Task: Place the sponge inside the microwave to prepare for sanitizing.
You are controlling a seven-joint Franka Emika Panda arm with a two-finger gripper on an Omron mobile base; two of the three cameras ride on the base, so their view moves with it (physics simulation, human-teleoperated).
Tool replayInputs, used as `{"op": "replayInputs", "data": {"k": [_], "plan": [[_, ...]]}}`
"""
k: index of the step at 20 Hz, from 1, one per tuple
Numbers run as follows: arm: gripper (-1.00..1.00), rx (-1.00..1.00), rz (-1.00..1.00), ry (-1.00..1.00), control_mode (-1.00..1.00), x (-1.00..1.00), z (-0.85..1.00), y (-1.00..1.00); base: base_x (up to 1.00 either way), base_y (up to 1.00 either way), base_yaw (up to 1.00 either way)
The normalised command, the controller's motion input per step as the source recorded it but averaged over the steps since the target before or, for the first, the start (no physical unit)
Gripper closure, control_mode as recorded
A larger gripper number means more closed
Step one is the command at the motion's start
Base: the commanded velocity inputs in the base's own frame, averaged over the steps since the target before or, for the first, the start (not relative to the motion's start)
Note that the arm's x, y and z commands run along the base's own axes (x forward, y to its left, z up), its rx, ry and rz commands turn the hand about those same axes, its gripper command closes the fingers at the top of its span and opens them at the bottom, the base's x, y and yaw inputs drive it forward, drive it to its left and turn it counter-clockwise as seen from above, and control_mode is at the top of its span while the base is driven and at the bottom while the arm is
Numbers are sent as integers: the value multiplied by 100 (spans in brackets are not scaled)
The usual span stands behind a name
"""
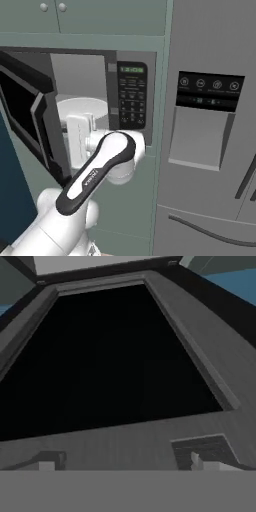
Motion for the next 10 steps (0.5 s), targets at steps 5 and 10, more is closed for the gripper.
{"op": "replayInputs", "data": {"k": [5,10], "plan": [[-100,14,12,7,-100,-50,4,26,0,0,0],[-100,15,11,11,-100,-53,4,30,0,0,0]]}}
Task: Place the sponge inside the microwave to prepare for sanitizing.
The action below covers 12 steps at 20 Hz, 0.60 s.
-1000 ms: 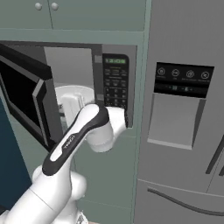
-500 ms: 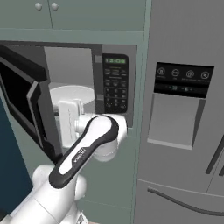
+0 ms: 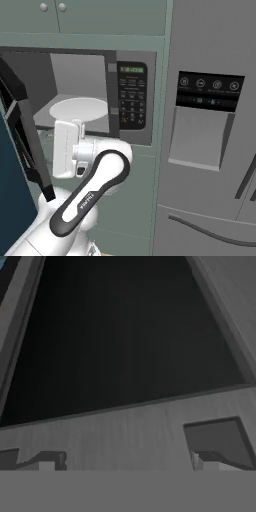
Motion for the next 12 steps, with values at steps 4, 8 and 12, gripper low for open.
{"op": "replayInputs", "data": {"k": [4,8,12], "plan": [[-100,11,8,7,-100,-49,0,39,0,0,0],[-100,8,8,9,-100,-46,0,44,0,0,0],[-100,6,7,18,-100,-36,-2,51,0,0,0]]}}
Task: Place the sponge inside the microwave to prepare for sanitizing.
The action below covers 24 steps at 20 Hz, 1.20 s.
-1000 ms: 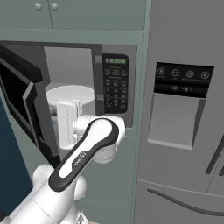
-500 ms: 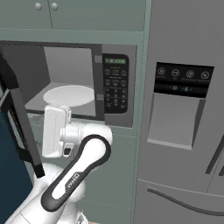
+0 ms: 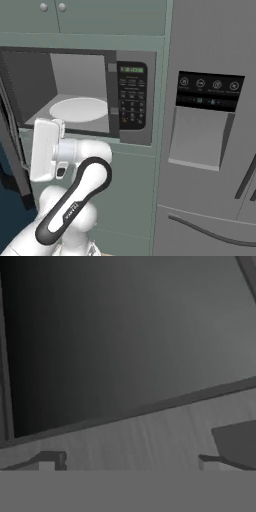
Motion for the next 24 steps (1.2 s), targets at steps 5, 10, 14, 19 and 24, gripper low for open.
{"op": "replayInputs", "data": {"k": [5,10,14,19,24], "plan": [[-100,5,6,21,-100,-26,0,56,0,0,0],[-100,6,5,12,-100,-37,-6,58,0,0,0],[-100,7,1,5,-100,-45,-15,60,0,0,0],[-100,6,0,0,-100,-47,-25,60,0,0,0],[-100,1,-2,0,-100,-37,-32,55,0,0,0]]}}
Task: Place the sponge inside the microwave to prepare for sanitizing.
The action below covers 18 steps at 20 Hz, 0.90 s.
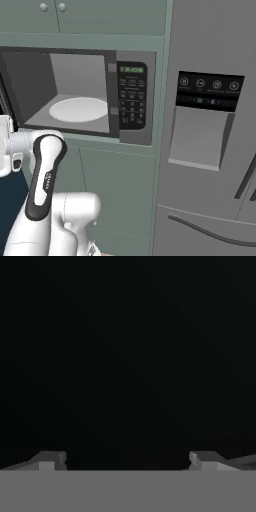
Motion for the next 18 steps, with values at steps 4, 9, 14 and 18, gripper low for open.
{"op": "replayInputs", "data": {"k": [4,9,14,18], "plan": [[-100,0,-10,-1,-100,-26,-33,56,0,0,0],[-100,0,-21,-7,-100,-20,-28,60,0,0,0],[-100,0,-27,-14,-100,-4,-13,63,0,0,0],[-100,0,-29,-19,-100,-5,-9,61,0,0,0]]}}
